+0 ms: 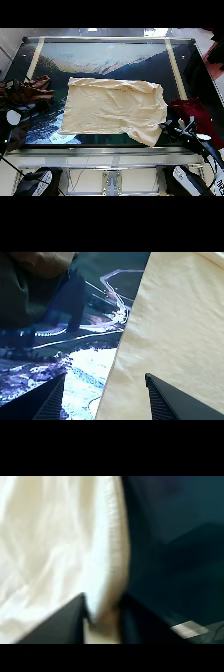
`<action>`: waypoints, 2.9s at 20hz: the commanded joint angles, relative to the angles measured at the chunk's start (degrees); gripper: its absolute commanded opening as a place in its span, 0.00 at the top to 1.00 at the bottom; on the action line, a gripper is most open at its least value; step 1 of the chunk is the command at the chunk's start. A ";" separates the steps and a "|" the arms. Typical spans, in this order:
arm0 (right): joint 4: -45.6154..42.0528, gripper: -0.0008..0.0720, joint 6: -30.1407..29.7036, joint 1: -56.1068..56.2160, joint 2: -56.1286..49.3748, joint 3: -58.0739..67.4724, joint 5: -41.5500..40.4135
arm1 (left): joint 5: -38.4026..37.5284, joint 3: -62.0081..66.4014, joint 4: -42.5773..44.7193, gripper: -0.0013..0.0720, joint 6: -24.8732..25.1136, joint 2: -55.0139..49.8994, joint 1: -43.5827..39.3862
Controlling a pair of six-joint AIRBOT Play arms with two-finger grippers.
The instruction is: Fold the shirts.
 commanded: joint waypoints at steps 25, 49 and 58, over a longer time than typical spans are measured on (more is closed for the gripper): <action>6.19 0.94 -7.37 3.02 -0.61 8.37 9.38 | -8.63 -11.74 -18.86 0.21 -13.73 -13.66 0.04; -5.73 0.95 -4.26 2.97 34.27 44.81 20.83 | -1.62 33.73 -29.73 0.97 33.22 5.38 0.02; -9.94 0.95 -0.94 2.97 30.73 70.53 14.62 | -5.22 54.66 -15.82 0.97 32.65 4.94 0.02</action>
